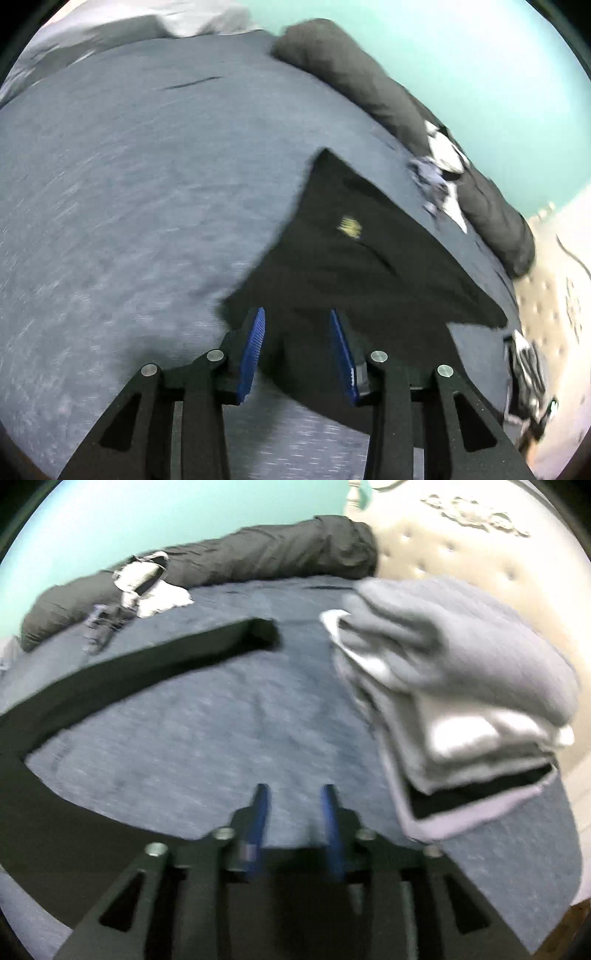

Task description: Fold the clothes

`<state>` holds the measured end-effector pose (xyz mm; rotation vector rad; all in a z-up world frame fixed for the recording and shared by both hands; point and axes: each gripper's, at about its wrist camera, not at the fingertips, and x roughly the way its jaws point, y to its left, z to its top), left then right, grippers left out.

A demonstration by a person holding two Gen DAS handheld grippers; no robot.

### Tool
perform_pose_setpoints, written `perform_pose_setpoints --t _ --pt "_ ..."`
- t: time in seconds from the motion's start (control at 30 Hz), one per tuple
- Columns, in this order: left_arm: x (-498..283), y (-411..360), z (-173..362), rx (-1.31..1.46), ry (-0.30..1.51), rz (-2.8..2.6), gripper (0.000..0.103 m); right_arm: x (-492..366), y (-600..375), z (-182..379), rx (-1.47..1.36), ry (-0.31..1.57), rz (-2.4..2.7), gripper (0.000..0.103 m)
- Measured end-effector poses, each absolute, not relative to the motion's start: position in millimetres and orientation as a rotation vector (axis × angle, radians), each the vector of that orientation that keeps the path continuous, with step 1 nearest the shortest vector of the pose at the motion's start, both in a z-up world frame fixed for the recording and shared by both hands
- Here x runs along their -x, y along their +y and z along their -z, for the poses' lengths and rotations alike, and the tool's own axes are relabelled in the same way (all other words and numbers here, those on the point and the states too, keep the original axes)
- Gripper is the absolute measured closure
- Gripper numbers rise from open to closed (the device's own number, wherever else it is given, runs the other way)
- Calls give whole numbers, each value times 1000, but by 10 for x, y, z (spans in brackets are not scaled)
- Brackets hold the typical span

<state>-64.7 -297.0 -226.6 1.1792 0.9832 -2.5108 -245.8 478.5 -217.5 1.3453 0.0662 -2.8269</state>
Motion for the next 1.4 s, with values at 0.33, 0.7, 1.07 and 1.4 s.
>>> perform_pose_setpoints --t 0.33,0.7,1.07,1.4 --pt "1828 -1831 2421 -1355 838 2730 62 3210 4090 2333 -1404 -82 2644 54" --pt "2738 -1308 2916 -1470 752 2751 61 3993 4080 2623 -1468 -135 2641 49" --pt "2698 -1240 3174 -1458 677 2793 55 4675 4353 2628 -1427 -254 2771 42" --pt "2664 -1231 3231 -1429 671 2818 55 5254 4539 2780 -1488 -132 2860 42"
